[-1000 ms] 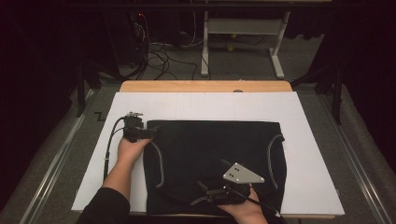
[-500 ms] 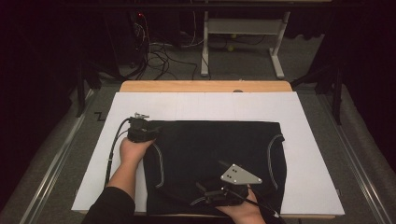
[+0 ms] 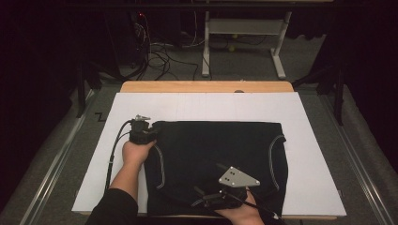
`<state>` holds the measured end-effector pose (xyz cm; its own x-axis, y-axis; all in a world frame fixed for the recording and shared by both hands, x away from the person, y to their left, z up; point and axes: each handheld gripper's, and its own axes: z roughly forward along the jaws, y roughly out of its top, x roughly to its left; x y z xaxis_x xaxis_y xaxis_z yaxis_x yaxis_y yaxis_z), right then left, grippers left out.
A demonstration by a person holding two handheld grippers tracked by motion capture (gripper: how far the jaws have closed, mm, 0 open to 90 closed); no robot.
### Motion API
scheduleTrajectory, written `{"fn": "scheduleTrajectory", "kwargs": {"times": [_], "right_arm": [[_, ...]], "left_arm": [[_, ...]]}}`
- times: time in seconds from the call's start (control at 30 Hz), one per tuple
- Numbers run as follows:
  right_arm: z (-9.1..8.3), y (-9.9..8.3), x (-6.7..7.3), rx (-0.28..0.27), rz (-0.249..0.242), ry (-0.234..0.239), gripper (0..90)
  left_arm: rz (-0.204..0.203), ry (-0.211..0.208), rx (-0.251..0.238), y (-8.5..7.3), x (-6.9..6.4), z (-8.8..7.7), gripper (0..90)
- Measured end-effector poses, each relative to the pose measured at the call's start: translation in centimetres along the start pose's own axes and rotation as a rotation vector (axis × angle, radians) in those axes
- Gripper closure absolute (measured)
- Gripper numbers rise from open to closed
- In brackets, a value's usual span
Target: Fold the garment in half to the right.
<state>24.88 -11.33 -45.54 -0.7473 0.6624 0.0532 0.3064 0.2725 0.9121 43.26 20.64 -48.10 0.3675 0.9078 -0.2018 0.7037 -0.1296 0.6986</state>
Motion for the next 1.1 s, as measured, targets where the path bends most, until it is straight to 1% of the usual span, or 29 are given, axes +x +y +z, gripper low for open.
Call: {"fn": "scheduleTrajectory", "kwargs": {"times": [0.1, 0.2, 0.3, 0.37, 0.47, 0.53, 0.63, 0.73, 0.8, 0.87, 0.9, 0.93, 1.0, 1.03, 1.07, 1.1], "right_arm": [[0.4, 0.0, 0.7, 0.009, -0.005, 0.014, 0.1], [1.2, 0.0, 1.7, 0.024, -0.012, 0.031, 0.2], [2.1, 0.2, 2.7, 0.046, -0.009, 0.049, 0.7], [2.8, 0.3, 3.4, 0.060, -0.015, 0.058, 0.9], [4.1, 0.8, 4.8, 0.080, -0.020, 0.084, 1.5], [4.7, 1.0, 5.5, 0.090, -0.024, 0.100, 1.8], [5.9, 1.4, 6.8, 0.111, -0.049, 0.122, 2.7], [7.0, 1.6, 7.8, 0.133, -0.050, 0.152, 4.1], [7.7, 1.6, 8.3, 0.152, -0.055, 0.169, 4.6], [8.4, 1.6, 8.9, 0.184, -0.058, 0.170, 4.9], [8.6, 1.6, 9.1, 0.190, -0.063, 0.171, 5.4], [8.9, 1.6, 9.4, 0.206, -0.064, 0.178, 5.9], [9.5, 1.4, 10.0, 0.250, -0.049, 0.195, 6.8], [9.6, 1.3, 10.1, 0.265, -0.044, 0.196, 7.1], [9.9, 1.2, 10.4, 0.280, -0.053, 0.191, 7.1], [10.1, 1.0, 10.6, 0.296, -0.068, 0.176, 7.0]], "left_arm": [[-0.012, -0.010, -0.003, -0.1, 0.1, 0.0, 74.5], [-0.018, -0.017, -0.006, -0.1, 0.2, 0.0, 74.7], [-0.025, -0.023, -0.008, -0.1, 0.3, 0.0, 74.7], [-0.026, -0.026, -0.008, -0.1, 0.4, 0.0, 74.7], [-0.035, -0.036, -0.010, -0.1, 0.5, 0.0, 74.6], [-0.035, -0.036, -0.009, -0.2, 0.5, 0.0, 74.6], [-0.030, -0.034, -0.008, -0.2, 0.4, -0.1, 74.6], [-0.028, -0.034, -0.009, -0.2, 0.4, -0.1, 74.6], [-0.027, -0.034, -0.010, -0.2, 0.4, -0.1, 74.6], [-0.025, -0.035, -0.010, -0.3, 0.4, -0.2, 74.6], [-0.026, -0.037, -0.010, -0.3, 0.4, -0.2, 74.6], [-0.028, -0.039, -0.010, -0.3, 0.4, -0.2, 74.6], [-0.034, -0.045, -0.010, -0.3, 0.5, -0.2, 74.6], [-0.036, -0.048, -0.010, -0.3, 0.5, -0.2, 74.6], [-0.038, -0.050, -0.011, -0.3, 0.6, -0.2, 74.6], [-0.040, -0.052, -0.011, -0.3, 0.6, -0.2, 74.6]]}}
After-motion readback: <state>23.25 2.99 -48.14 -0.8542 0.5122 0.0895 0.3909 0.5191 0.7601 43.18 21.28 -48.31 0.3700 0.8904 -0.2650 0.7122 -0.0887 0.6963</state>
